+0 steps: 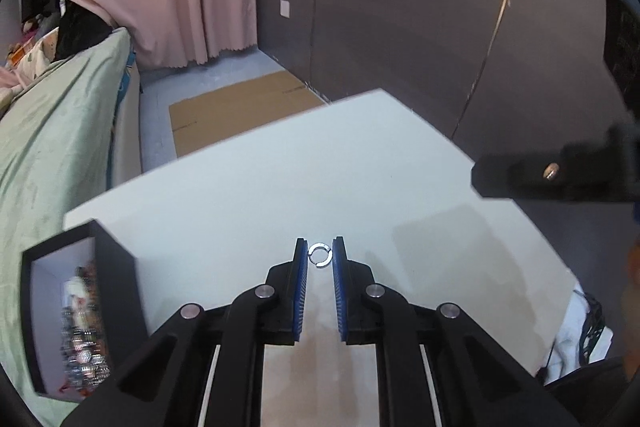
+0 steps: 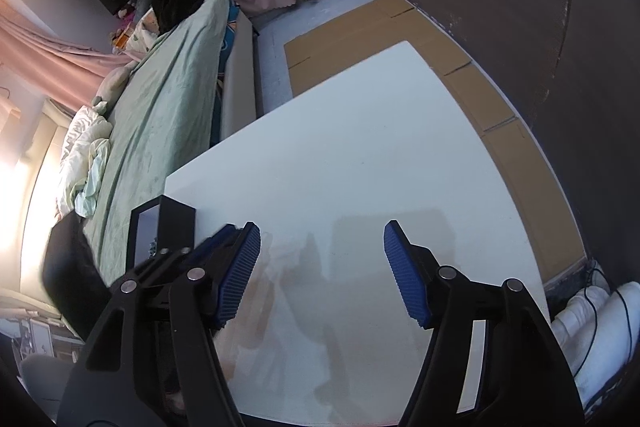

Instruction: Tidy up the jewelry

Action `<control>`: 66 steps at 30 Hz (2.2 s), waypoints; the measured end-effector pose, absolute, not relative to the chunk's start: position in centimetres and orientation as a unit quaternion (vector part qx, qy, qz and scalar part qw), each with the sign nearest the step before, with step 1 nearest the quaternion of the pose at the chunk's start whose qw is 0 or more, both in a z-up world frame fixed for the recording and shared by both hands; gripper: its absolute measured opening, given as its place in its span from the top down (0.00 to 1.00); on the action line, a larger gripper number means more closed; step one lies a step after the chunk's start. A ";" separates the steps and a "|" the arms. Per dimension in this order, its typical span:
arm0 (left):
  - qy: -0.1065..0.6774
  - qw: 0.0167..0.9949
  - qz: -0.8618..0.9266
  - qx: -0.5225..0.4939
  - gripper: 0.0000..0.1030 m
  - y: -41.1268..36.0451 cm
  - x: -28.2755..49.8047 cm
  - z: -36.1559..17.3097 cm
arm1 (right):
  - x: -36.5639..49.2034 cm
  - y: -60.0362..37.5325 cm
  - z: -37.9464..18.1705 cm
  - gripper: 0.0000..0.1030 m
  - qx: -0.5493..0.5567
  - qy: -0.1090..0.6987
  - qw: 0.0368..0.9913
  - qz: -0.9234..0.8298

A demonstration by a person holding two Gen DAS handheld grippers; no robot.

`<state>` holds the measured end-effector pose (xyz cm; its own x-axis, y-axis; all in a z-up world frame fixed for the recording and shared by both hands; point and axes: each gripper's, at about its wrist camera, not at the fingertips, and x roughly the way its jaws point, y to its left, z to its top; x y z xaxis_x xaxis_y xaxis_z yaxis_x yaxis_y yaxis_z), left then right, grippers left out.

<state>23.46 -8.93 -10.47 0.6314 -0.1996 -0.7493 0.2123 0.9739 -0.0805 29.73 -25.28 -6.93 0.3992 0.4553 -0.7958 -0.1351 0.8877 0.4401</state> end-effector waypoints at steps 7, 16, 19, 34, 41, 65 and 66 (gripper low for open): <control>0.387 0.917 -0.098 -0.015 0.90 -5.3 21.4 -6.7 | 29.0 -23.6 -5.2 0.36 0.160 0.491 0.833 0.200; 0.367 0.927 -0.059 -0.048 0.90 0.9 19.1 -3.8 | 28.4 -20.1 -4.5 0.16 0.155 0.469 0.842 0.219; 0.363 0.929 -0.044 -0.062 0.90 3.0 18.6 -3.4 | 28.4 -19.1 -4.4 0.14 0.151 0.464 0.844 0.222; 0.386 0.914 0.000 -0.124 0.76 9.6 19.3 -5.1 | 29.4 -14.5 -6.4 0.05 0.136 0.499 0.824 0.229; 0.365 0.920 0.008 -0.142 0.30 10.5 19.4 -4.4 | 29.6 -14.4 -6.8 0.05 0.135 0.504 0.823 0.224; 0.341 0.934 0.003 -0.107 0.08 5.8 13.2 2.1 | 24.5 -17.6 -0.1 0.05 0.134 0.454 0.848 0.239; 0.337 0.936 0.002 -0.106 0.08 5.6 12.7 2.5 | 24.2 -17.7 0.1 0.05 0.135 0.451 0.849 0.240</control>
